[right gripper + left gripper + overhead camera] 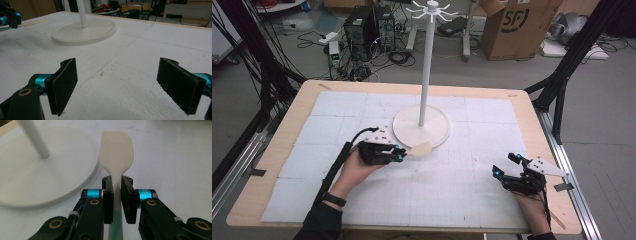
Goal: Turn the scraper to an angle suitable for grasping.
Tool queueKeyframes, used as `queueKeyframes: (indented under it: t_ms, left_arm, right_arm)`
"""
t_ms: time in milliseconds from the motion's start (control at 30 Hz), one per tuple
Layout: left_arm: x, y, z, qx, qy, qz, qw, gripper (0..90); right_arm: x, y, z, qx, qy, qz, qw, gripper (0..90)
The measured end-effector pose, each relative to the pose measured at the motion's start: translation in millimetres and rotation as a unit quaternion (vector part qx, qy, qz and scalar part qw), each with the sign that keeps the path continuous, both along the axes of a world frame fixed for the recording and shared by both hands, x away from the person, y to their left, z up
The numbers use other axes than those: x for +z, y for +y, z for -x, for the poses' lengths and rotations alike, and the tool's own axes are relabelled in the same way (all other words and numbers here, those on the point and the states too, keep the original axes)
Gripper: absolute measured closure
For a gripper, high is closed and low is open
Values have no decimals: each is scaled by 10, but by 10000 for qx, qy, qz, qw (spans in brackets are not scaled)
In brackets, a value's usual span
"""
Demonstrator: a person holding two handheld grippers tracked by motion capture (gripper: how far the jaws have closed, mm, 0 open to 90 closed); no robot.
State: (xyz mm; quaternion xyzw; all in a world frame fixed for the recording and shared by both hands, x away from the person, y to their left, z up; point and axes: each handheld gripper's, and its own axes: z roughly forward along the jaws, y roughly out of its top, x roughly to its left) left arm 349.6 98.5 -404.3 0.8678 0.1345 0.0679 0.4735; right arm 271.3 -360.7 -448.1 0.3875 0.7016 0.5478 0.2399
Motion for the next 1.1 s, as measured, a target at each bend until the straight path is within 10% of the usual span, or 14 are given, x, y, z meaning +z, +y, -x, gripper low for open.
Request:
queueKeyframes:
  t_ms: [700,900,1100]
  left_arm:
    - [-403,-1179,-30,-1365,223,-684,9880,810]
    - [-390,-1203,-7,-1226,228,-670,9899,787]
    - [-249,-1028,6,-689,90,-314,9971,397]
  right_arm:
    - [0,-5,-3,-23,25,-22,10000,160]
    - [-1,-7,-6,-8,6,-1,10000,160]
    - [-1,-5,-6,-12,9,-12,10000,160]
